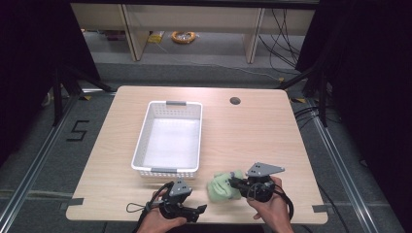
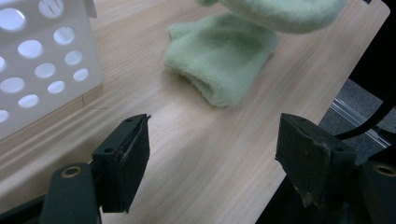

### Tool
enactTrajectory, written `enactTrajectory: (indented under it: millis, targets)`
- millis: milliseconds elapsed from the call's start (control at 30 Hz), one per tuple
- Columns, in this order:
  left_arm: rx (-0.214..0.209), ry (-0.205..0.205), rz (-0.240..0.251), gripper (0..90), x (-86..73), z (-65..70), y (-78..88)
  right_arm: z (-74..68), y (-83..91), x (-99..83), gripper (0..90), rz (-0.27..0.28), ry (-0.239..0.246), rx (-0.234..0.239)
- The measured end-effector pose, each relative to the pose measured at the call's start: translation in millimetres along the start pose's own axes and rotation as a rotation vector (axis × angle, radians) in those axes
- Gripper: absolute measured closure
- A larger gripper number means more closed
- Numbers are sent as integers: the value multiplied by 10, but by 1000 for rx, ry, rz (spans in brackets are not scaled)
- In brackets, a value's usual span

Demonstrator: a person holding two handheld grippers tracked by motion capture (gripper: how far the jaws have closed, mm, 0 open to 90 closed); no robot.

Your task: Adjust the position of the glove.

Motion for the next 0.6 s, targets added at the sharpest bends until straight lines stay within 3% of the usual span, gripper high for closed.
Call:
enactTrajectory:
  millis: [200,600]
  targets:
    - [3,-13,-3,260,2,-1,12,-20,-65,24,871,5,10,-13]
    - [-16,14,12,295,33,4,-6,-63,-344,-65,832,-74,-30,-1]
Point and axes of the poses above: each handheld gripper's, and its own axes: y roughly backward along the jaws, x roughly out of its top, z roughly to its right, the point moved 5 cm from there along -y, roughly forward along the jaws, and after that the axes turned 15 degrees about -z, right-handed, at the moved point
